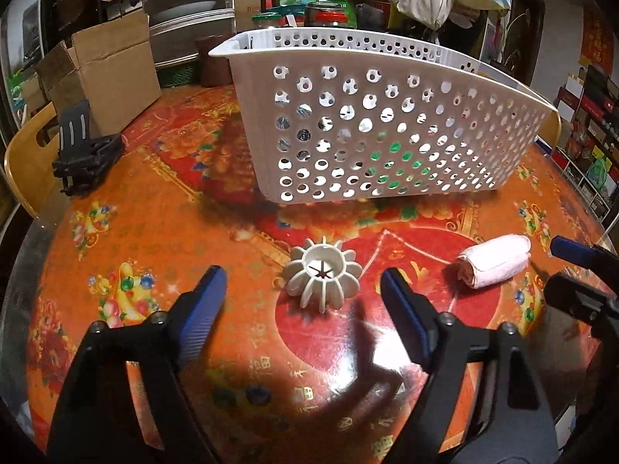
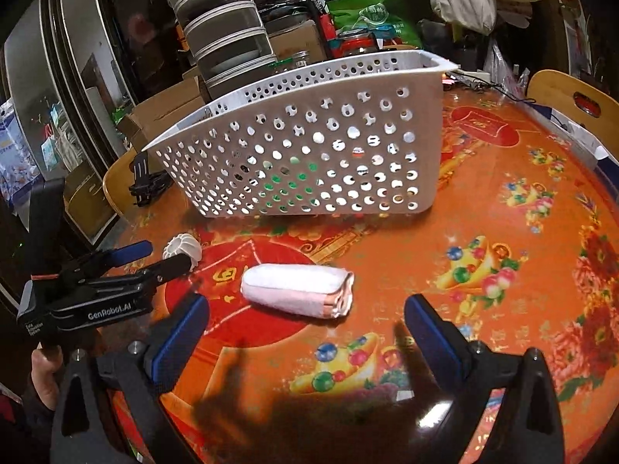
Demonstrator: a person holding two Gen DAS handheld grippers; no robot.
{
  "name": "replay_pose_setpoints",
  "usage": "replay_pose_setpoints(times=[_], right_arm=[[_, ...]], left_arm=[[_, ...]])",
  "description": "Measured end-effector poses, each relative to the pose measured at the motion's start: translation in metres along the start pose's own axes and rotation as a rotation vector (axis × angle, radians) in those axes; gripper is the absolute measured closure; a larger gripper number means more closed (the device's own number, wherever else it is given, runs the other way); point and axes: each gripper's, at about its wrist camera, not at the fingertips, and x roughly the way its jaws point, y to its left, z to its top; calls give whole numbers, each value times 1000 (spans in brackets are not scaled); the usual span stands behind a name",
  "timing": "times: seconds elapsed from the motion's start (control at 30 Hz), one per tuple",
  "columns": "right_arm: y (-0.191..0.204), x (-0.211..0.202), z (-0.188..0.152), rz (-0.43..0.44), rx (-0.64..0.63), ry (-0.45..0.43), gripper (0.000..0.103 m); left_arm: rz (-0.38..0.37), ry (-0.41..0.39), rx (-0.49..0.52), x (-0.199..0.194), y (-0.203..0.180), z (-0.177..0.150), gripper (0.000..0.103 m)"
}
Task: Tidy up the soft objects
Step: 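Grasp the white flower-shaped piece with the left tool while the right tool grasps the pink rolled towel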
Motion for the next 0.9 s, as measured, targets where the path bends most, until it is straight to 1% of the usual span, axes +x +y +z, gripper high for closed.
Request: replay_pose_setpoints(times=[0.07, 0.13, 0.17, 0.2, 0.3, 0.53, 0.67, 0.9], right_arm=[[0, 3, 0, 0, -1, 5, 2], [-1, 6, -1, 4, 3, 10, 2], [-1, 6, -1, 6, 6, 9, 2], [-1, 6, -1, 6, 7, 7, 2], [-2, 7, -1, 5, 9, 12, 2], [8, 14, -1, -22, -24, 36, 2], [17, 21, 0, -56, -51, 55, 2], [24, 38, 4, -117, -72, 97, 2]], left_arm=[[3, 6, 2, 2, 0, 1, 34], [-2, 23, 5, 6, -1, 2, 50], [-8, 30, 5, 8, -1, 2, 55], [-20, 39, 4, 10, -1, 2, 62], [-30, 34, -11, 10, 1, 2, 62], [-89, 2, -63, 5, 13, 0, 63], [-136, 23, -90, 10, 19, 1, 63], [-160, 24, -108, 11, 21, 0, 63]])
